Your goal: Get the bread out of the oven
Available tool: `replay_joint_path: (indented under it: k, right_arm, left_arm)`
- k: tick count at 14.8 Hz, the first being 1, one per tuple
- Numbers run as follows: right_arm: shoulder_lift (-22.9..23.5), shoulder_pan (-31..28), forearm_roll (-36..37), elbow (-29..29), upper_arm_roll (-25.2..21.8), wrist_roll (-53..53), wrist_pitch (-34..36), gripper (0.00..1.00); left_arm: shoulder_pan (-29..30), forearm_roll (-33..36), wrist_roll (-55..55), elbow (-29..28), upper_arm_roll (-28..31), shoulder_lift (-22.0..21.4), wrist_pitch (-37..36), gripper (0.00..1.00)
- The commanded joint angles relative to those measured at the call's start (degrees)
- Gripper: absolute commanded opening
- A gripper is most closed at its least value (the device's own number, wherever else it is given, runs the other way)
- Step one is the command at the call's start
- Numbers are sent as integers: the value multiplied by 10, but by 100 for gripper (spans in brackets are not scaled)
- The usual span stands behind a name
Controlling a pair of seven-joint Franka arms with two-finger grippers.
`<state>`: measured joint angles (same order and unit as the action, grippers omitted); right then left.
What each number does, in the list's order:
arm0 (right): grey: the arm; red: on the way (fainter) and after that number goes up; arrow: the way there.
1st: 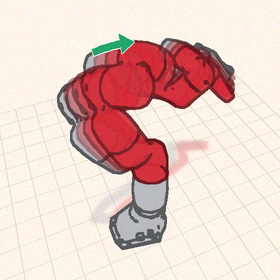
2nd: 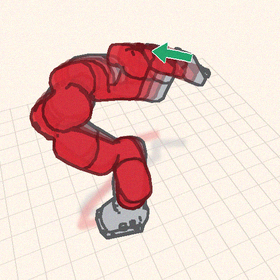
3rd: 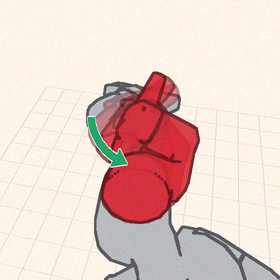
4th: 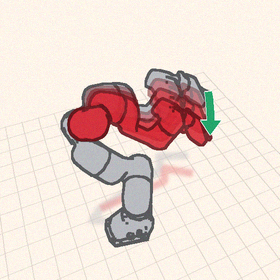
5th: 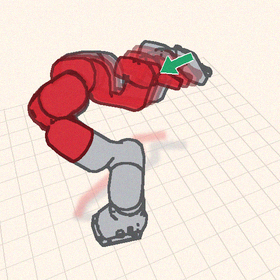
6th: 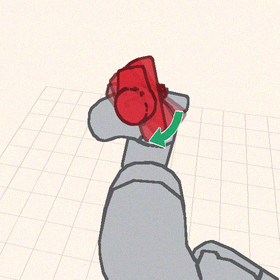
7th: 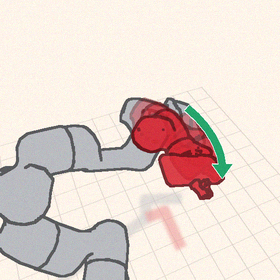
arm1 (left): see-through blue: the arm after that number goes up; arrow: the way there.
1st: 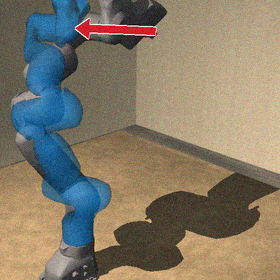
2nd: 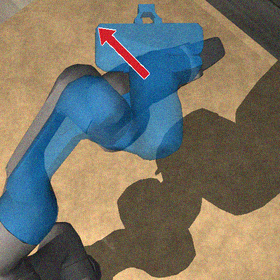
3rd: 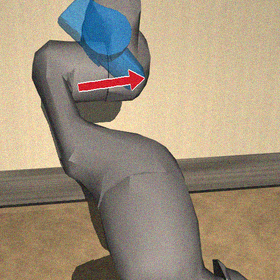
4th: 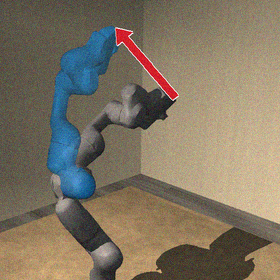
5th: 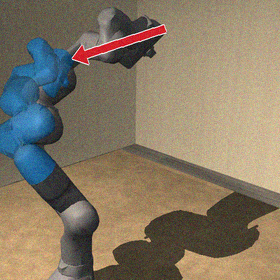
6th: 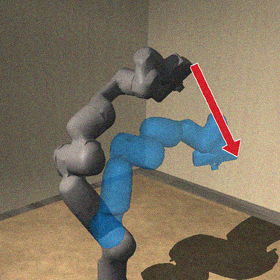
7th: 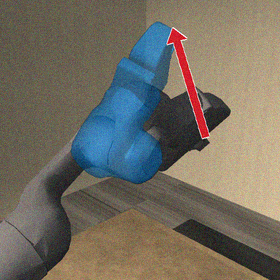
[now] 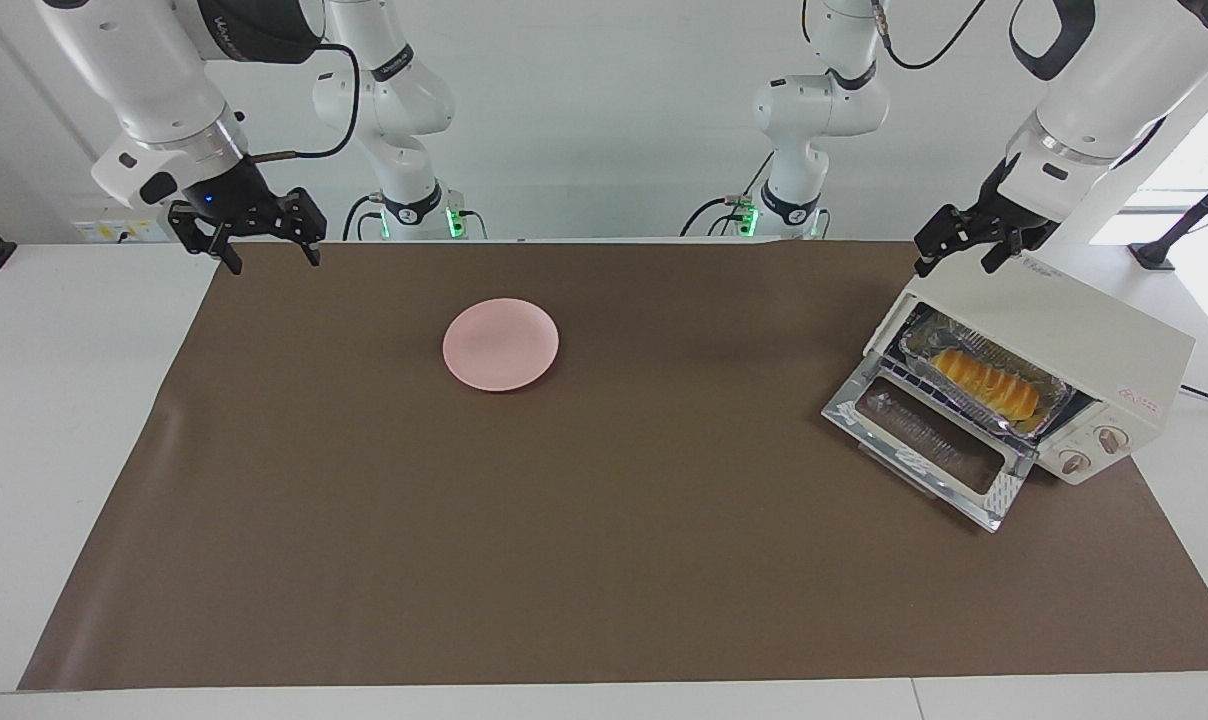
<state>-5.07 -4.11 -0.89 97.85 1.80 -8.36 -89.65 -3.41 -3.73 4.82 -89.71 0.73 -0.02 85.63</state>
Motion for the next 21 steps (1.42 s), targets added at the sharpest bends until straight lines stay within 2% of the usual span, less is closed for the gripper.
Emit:
replay_joint_path:
  k: [1, 7, 9, 11, 13, 16, 18, 21]
  right_arm:
    - [-6, -5, -6, 7, 2, 7, 2, 100]
    - [-6, -5, -6, 7, 1, 7, 2, 100]
    - [-6, -5, -6, 7, 1, 7, 2, 100]
    - [-6, -5, -6, 6, 1, 7, 2, 100]
    - [-6, -5, -6, 7, 1, 7, 2, 100]
    - [-6, -5, -6, 7, 1, 7, 2, 100]
    - [-6, -5, -6, 7, 2, 7, 2, 100]
    - [-6, -5, -6, 7, 1, 7, 2, 100]
  left_arm:
    - [2, 11, -7, -21, 0, -16, 12, 100]
    - [4, 10, 18, -24, 1, -16, 47, 100]
    - [4, 7, 109, -14, 1, -3, 45, 100]
    - [-1, 11, 182, -2, 1, 26, 51, 100]
    - [9, 27, 215, -10, 1, 33, 75, 100]
    - [-20, 113, 331, 5, 0, 92, 74, 100]
    - [-30, 123, 395, 5, 0, 129, 87, 100]
    - [-21, 131, 439, -32, 1, 140, 145, 100]
